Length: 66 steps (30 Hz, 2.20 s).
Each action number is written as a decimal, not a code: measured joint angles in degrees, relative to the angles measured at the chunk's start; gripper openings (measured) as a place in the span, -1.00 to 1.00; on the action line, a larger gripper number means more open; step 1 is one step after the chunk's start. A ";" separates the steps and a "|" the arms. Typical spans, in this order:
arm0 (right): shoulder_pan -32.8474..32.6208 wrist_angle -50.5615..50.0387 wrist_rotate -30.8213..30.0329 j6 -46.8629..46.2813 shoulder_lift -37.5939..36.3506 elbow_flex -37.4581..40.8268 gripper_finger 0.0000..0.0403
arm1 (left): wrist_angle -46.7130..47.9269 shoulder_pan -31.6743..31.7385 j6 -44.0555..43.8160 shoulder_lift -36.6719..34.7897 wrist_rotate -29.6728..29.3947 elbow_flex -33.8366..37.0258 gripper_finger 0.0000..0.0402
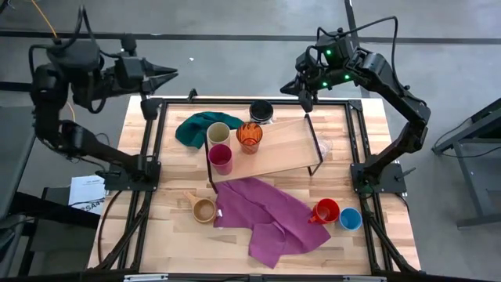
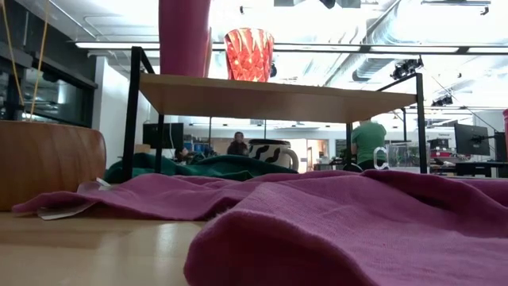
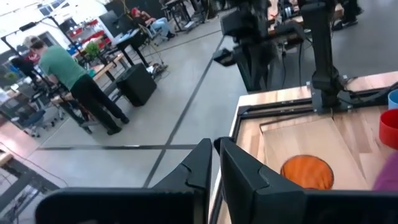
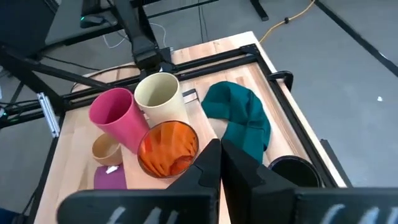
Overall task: Stack small to large cups/mugs on shelf
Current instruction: Put the red cup on the shelf
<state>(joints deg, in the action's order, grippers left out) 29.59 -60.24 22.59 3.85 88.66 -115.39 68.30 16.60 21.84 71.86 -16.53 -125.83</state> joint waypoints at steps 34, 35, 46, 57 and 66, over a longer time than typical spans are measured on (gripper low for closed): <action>-7.39 -2.21 0.15 0.44 6.14 0.07 -1.00 | -38.81 -0.11 -12.69 -38.18 3.39 66.07 -0.88; -7.10 -1.90 0.23 0.14 5.71 0.07 -1.00 | -38.59 -0.12 -13.05 -38.54 3.36 66.07 -0.88; -3.88 7.66 2.20 -1.46 -8.17 0.09 -1.00 | -38.84 -0.11 -14.57 -40.11 1.81 66.07 -0.88; -3.11 15.79 -0.01 -1.88 -24.67 0.09 -1.00 | -38.87 -0.11 -15.85 -40.11 0.41 66.07 -0.88; -3.14 28.48 5.24 -1.81 -36.03 6.65 -1.00 | -40.68 -0.11 -17.86 -40.09 0.31 66.04 -0.88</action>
<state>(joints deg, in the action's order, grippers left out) 26.46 -31.77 27.83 2.04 52.64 -108.75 27.62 16.49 3.98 31.77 -16.23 -59.79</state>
